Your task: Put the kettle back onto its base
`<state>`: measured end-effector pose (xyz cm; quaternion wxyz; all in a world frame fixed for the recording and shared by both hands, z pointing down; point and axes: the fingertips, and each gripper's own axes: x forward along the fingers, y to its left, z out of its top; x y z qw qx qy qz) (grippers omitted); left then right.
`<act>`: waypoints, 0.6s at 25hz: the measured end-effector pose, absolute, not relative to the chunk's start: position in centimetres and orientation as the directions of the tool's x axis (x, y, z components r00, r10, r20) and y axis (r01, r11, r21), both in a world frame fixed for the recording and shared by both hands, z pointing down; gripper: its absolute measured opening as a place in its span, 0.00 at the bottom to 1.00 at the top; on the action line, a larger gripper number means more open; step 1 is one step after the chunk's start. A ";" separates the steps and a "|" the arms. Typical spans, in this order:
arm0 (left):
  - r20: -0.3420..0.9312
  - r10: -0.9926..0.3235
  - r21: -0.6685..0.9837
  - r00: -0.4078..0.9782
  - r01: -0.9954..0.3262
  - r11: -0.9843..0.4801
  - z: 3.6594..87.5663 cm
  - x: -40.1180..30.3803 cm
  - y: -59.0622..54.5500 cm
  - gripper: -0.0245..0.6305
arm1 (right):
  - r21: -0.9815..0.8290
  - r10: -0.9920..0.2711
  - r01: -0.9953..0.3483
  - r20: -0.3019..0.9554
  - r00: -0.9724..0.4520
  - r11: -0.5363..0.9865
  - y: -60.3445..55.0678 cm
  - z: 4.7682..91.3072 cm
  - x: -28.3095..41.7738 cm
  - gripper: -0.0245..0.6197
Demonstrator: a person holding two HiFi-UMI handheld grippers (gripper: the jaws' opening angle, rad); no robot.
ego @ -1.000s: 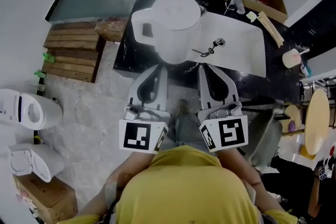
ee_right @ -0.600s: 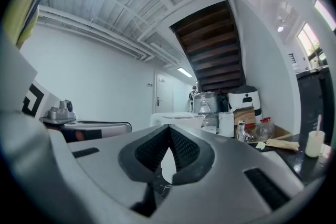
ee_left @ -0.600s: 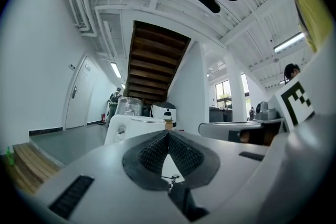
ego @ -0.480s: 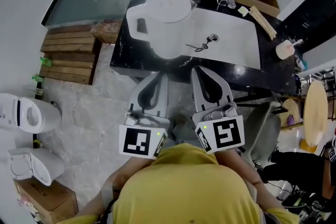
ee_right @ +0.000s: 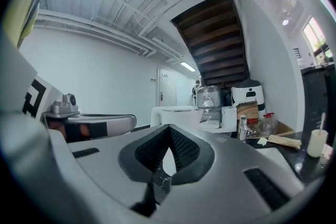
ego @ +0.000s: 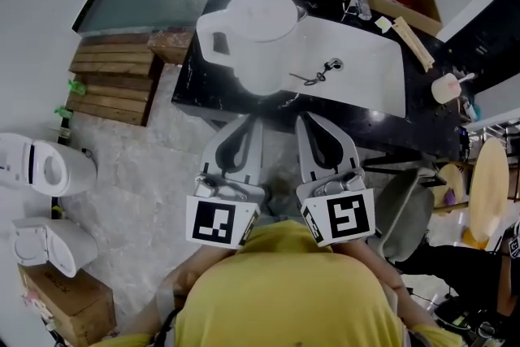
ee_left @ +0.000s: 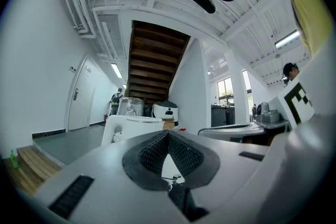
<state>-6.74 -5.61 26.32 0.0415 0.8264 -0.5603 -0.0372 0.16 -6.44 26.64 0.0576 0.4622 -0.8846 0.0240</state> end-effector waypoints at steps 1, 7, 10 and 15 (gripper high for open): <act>-0.014 -0.931 0.111 0.365 -0.925 -0.365 26.4 -6.6 -5.5 0.05 | 0.012 -0.814 -0.820 0.125 -0.567 0.572 -6.4 26.7 0.4 0.06; -0.018 -0.933 0.118 0.360 -0.926 -0.359 26.4 -5.9 -4.5 0.05 | 0.018 -0.804 -0.807 0.107 -0.585 0.590 -5.9 26.0 1.0 0.06; -0.024 -0.933 0.119 0.359 -0.925 -0.360 26.2 -5.4 -3.9 0.05 | 0.030 -0.785 -0.787 0.102 -0.611 0.616 -5.1 25.8 0.6 0.06; -0.020 -0.932 0.139 0.363 -0.922 -0.362 26.7 -4.7 -3.0 0.05 | 0.037 -0.759 -0.760 0.107 -0.642 0.649 -3.9 26.1 0.3 0.06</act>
